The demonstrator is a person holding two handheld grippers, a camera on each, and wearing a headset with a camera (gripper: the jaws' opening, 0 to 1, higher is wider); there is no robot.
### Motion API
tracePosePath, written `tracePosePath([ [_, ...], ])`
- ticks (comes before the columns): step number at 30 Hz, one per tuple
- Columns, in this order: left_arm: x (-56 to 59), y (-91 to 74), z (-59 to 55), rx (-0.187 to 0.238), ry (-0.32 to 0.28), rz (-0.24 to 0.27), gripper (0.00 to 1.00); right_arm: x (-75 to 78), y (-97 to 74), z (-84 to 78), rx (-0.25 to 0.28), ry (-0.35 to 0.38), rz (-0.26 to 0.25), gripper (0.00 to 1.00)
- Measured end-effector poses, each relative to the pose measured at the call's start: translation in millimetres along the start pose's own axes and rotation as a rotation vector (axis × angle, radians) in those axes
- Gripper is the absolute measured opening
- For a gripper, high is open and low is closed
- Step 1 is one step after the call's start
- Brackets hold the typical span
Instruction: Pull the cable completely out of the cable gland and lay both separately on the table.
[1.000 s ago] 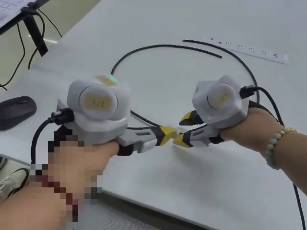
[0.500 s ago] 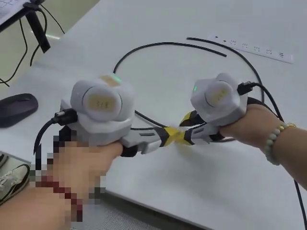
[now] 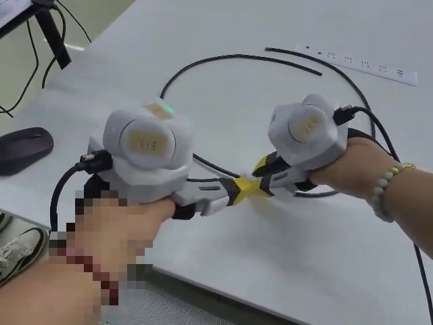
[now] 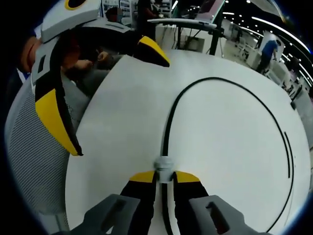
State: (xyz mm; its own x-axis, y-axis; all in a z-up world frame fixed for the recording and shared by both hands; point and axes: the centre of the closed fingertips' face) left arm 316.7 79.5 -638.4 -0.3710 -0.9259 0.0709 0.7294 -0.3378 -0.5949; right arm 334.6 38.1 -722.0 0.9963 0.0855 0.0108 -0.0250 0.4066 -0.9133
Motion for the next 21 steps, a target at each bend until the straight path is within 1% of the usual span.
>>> tracePosePath([
  [4,-0.1,0.2,-0.8,-0.002,0.003,0.001,0.78,-0.4,0.2,0.1,-0.002,-0.001,-0.001,0.08],
  [13,3.2,-0.1,0.2,-0.003,0.023,-0.001,0.76,2.2,1.0,1.0,-0.001,0.043,-0.012,0.07],
  [15,3.6,-1.2,0.9,0.001,0.025,-0.001,0.75,3.2,0.7,0.5,-0.007,0.050,-0.021,0.07],
  [17,4.0,-1.3,0.9,0.001,0.029,-0.003,0.75,3.7,-0.9,-2.8,-0.026,0.055,-0.032,0.07],
  [18,4.9,-2.3,0.9,-0.001,0.036,-0.005,0.74,4.1,-4.5,-4.1,-0.025,0.070,-0.039,0.07],
  [19,5.2,-3.8,2.2,0.002,0.040,-0.004,0.74,3.2,-9.8,-5.3,-0.020,0.113,-0.036,0.07],
  [21,5.1,-6.5,6.6,0.011,0.042,-0.007,0.74,5.6,-21.1,-4.8,-0.003,0.121,-0.049,0.07],
])
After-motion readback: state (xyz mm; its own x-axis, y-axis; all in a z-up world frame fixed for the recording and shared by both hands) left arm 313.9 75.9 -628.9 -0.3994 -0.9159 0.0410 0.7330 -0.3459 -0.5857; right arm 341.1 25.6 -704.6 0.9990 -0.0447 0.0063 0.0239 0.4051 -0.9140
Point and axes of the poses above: the centre of the closed fingertips' face, and the gripper's own axes: y roughly forward along the fingers, x roughly to its right, z roughly out of its top, and after that the axes turned 8 degrees about -x, right-handed
